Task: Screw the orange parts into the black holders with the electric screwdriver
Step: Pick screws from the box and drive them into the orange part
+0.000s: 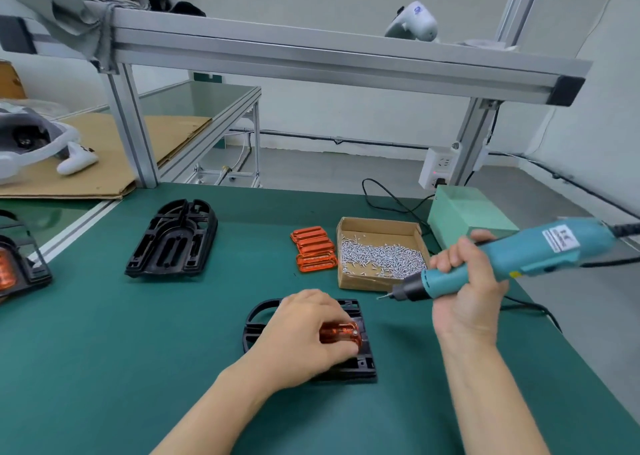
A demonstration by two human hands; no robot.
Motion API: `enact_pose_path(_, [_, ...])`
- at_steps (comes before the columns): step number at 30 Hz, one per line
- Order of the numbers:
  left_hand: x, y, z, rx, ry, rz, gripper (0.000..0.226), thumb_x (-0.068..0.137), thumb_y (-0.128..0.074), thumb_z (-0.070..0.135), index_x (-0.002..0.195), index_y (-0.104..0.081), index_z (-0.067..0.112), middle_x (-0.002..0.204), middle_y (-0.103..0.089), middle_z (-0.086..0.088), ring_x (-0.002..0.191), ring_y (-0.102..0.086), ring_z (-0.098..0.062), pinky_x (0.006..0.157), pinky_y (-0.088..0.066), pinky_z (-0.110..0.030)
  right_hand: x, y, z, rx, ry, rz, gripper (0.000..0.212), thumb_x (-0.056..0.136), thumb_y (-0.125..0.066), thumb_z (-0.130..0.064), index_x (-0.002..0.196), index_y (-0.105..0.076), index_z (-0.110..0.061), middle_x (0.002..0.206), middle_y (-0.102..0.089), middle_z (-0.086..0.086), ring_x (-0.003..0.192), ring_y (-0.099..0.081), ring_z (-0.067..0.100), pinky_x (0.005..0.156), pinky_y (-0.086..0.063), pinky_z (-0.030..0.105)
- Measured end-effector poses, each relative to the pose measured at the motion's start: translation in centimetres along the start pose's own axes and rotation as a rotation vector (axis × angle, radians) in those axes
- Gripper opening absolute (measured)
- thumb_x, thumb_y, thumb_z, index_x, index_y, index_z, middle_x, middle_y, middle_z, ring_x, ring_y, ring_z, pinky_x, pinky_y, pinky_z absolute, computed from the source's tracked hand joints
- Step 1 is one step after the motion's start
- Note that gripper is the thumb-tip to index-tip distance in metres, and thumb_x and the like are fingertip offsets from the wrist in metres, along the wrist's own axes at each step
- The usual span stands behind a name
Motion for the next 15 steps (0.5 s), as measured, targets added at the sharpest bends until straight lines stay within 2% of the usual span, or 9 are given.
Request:
enact_pose_path(5, [4.0,2.3,-1.3,-0.058,0.131,0.113,0.021,0.088,-0.062,0.028,0.107,-0.071,0.025,0.113,-0.066,0.011,0.109,-0.055,-0.006,0.100,-0.039,-0.027,-0.1,1.7,0.5,0.013,0.023,0.066,0.018,0.079,-0.055,-0.006,0.087,-0.050,-0.021,0.055,-0.038,-0.006,0.049,-0.038,0.011,0.056,-0.040,0.024])
enact_pose_path(10, [9.9,1.3,-1.9,-0.046,0.224,0.056,0.019,0.090,-0.061,0.018,0.105,-0.073,0.019,0.106,-0.072,0.002,0.096,-0.064,-0.014,0.094,-0.049,-0.034,-0.1,1.9,1.2,0.006,0.003,0.053,0.017,0.080,-0.056,-0.006,0.085,-0.052,-0.021,0.056,-0.040,-0.006,0.049,-0.041,0.011,0.055,-0.042,0.022])
enact_pose_path(12, [11.8,0.3,-2.2,0.003,0.249,0.029,0.018,0.088,-0.062,0.017,0.100,-0.075,0.021,0.105,-0.072,0.003,0.096,-0.064,-0.016,0.097,-0.045,-0.038,-0.1,1.8,1.4,0.009,-0.008,0.044,0.018,0.080,-0.056,-0.005,0.085,-0.053,-0.022,0.057,-0.040,-0.006,0.049,-0.041,0.011,0.055,-0.042,0.022])
enact_pose_path(15, [13.6,-1.1,-2.9,0.140,0.286,-0.015,0.014,0.088,-0.064,0.019,0.094,-0.075,0.025,0.103,-0.071,0.008,0.100,-0.060,-0.015,0.101,-0.032,-0.037,-0.1,1.9,1.5,0.018,-0.024,0.052,0.019,0.077,-0.055,-0.004,0.085,-0.053,-0.021,0.057,-0.040,-0.005,0.048,-0.041,0.011,0.054,-0.043,0.022])
Point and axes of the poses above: each hand's wrist, its own x-axis towards the middle knuckle, its own y-axis out of the back of the hand, z = x × y, the point moved 8 cm from there along x, towards the middle knuckle
